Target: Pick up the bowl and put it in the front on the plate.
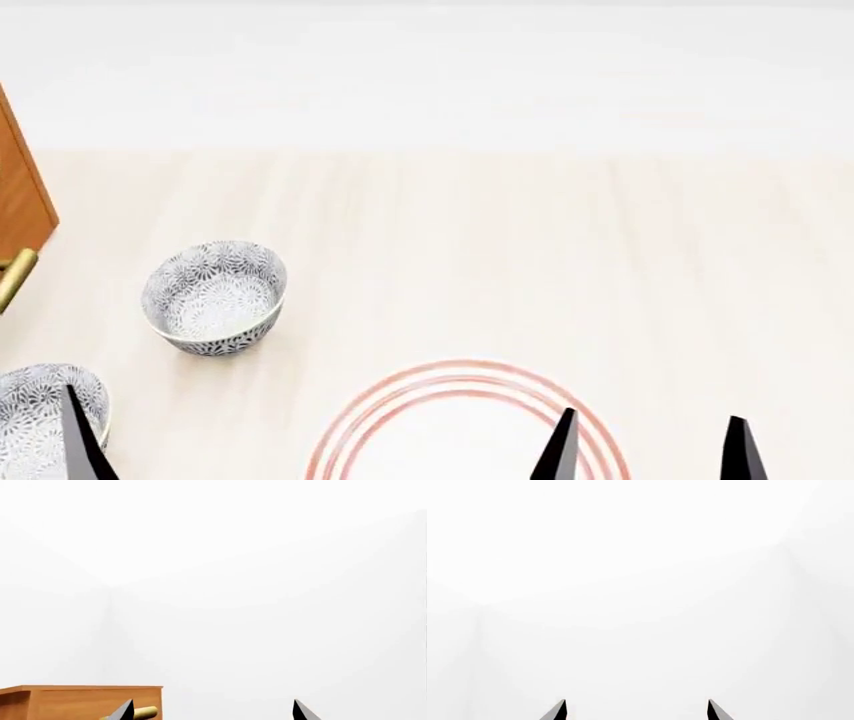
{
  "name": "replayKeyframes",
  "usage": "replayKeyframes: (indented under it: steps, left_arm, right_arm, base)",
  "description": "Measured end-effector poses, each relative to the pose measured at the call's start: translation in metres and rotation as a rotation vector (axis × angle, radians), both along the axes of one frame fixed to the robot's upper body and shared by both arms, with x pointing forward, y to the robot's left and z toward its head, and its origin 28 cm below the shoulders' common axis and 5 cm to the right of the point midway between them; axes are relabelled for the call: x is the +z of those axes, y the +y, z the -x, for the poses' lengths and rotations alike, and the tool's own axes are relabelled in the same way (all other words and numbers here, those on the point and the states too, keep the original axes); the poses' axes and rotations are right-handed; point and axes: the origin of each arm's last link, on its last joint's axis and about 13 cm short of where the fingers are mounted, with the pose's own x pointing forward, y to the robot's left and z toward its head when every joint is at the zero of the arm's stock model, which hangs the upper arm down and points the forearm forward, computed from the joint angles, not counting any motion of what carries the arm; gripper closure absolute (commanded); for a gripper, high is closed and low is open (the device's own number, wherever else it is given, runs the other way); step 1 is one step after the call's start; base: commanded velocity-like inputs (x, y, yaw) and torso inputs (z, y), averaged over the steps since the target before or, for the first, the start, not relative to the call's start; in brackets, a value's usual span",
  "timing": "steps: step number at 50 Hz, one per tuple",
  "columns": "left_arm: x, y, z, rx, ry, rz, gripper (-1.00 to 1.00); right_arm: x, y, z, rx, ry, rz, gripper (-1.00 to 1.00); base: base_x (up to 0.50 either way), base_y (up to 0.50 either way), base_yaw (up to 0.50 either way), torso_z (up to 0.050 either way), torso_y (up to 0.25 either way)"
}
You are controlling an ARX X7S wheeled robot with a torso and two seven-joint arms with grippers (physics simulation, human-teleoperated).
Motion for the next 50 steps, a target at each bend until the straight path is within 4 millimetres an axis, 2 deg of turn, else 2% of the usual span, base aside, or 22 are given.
replayKeyframes:
  steps: [33,50]
  left_arm:
    - [-0.0028,-0.0014,0.0001,-0.011,0.019,0.001,-1.00]
    - [-0.0055,-0.0020,-0.0013,-0.010,0.055,0.000,-1.00]
  right_arm:
    - [-0.0010,0.0015,0.0026,0.022,-0.003,0.012,-1.00]
    - [-0.0034,0.0021,0.0022,0.024,0.023,0.012,-1.00]
  base:
    - [0.00,0.47,0.00,0.000,0.000]
    - [0.00,0.01,0.00,0.000,-0.015]
